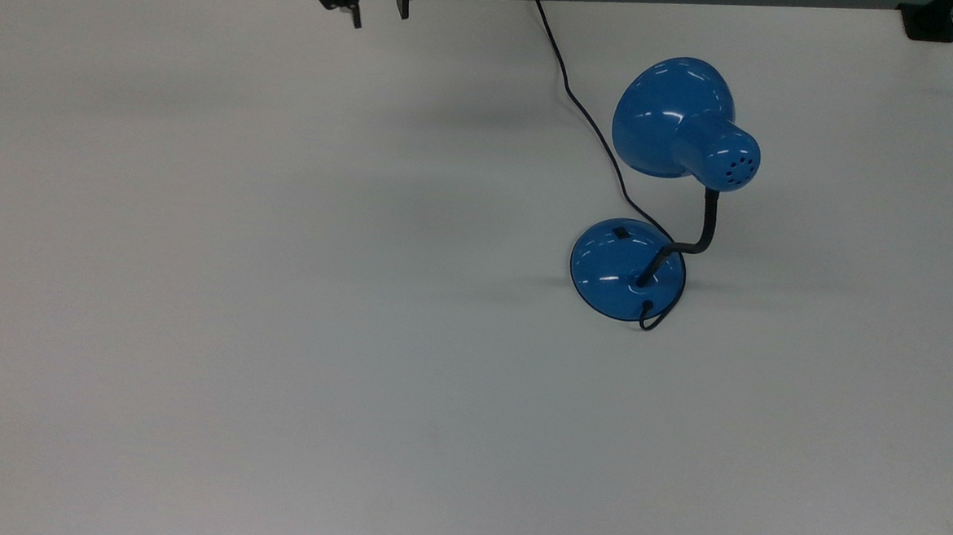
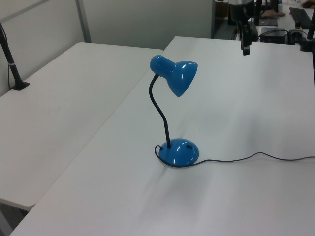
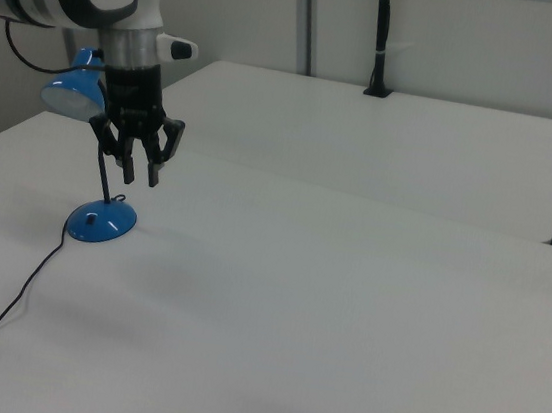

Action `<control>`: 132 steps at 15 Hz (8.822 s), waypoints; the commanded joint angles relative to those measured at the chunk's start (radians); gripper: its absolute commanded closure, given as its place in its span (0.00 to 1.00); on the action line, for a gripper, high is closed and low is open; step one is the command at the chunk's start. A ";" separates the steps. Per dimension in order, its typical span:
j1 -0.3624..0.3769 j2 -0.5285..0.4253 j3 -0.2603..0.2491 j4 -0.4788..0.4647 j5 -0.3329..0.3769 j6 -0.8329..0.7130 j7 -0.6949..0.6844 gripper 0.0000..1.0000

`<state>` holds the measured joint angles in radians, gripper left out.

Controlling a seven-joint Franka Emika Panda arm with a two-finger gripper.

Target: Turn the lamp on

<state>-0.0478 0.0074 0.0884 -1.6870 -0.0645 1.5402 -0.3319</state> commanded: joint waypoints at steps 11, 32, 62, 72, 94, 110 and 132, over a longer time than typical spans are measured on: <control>-0.017 -0.038 0.007 -0.069 0.147 -0.009 -0.012 1.00; 0.062 -0.175 0.131 -0.396 0.212 0.339 0.100 1.00; 0.181 0.267 0.238 -0.263 -0.113 0.982 0.582 1.00; 0.204 0.328 0.238 -0.237 -0.239 0.983 0.681 1.00; 0.232 0.414 0.235 -0.181 -0.413 0.982 0.801 1.00; 0.236 0.218 0.295 -0.209 -0.318 0.557 0.797 0.98; 0.049 -0.034 0.018 -0.013 0.035 0.199 0.584 0.00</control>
<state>-0.0224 -0.0362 0.2009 -1.7573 -0.0566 1.7716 0.3263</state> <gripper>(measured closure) 0.000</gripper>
